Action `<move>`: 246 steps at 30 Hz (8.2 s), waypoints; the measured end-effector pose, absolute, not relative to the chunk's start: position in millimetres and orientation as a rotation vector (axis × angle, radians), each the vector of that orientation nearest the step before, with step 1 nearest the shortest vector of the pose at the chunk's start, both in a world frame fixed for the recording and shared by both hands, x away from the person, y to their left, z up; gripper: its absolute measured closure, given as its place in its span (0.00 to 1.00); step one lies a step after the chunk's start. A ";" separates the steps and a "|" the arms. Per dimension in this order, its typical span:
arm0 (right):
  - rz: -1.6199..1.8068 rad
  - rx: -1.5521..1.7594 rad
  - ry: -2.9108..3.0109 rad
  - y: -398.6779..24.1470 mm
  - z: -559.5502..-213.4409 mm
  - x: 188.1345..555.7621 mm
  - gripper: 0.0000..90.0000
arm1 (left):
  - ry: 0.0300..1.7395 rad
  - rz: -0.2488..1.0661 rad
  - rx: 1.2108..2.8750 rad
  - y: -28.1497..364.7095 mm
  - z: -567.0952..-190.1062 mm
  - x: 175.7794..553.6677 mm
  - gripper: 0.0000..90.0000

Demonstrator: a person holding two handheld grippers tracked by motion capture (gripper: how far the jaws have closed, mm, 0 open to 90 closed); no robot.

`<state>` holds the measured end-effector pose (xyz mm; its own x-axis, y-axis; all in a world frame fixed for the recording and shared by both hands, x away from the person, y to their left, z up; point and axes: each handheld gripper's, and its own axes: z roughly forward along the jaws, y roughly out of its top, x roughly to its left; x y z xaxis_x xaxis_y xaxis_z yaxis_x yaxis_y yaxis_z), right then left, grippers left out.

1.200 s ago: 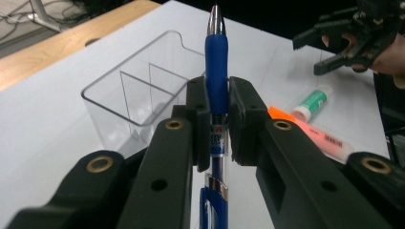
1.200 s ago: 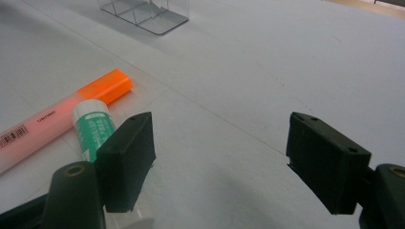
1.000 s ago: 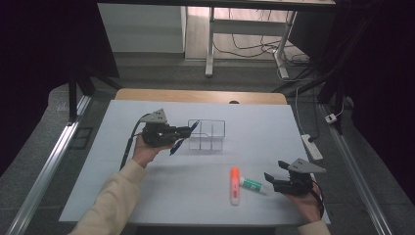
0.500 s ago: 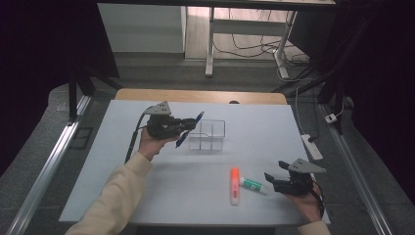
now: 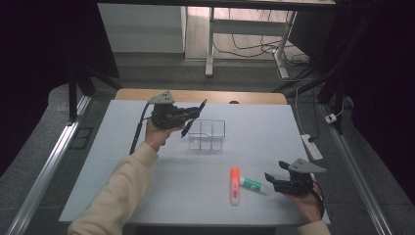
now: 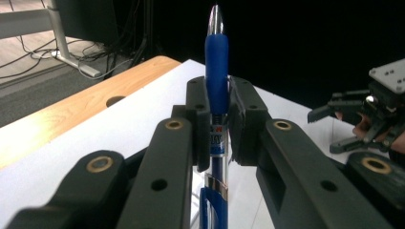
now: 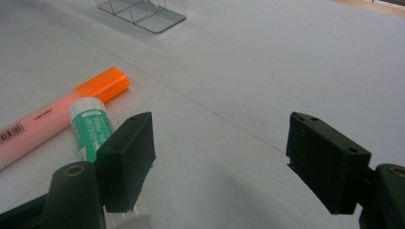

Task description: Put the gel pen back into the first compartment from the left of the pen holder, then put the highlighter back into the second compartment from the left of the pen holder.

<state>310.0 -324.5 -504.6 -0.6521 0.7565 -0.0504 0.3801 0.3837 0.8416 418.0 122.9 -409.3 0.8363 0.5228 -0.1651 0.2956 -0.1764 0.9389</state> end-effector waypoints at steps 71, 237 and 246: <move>1.166 0.985 2.231 -323.8 -506.7 310.2 0.27 | 0.693 0.316 1.952 139.1 -440.2 403.0 0.40; 0.570 1.588 2.386 -166.9 -494.6 342.9 0.55 | 0.755 0.363 2.251 206.3 -507.0 263.3 0.36; 0.510 1.645 2.354 -158.8 -500.0 344.6 0.63 | 0.737 0.375 2.260 203.8 -506.1 262.8 0.36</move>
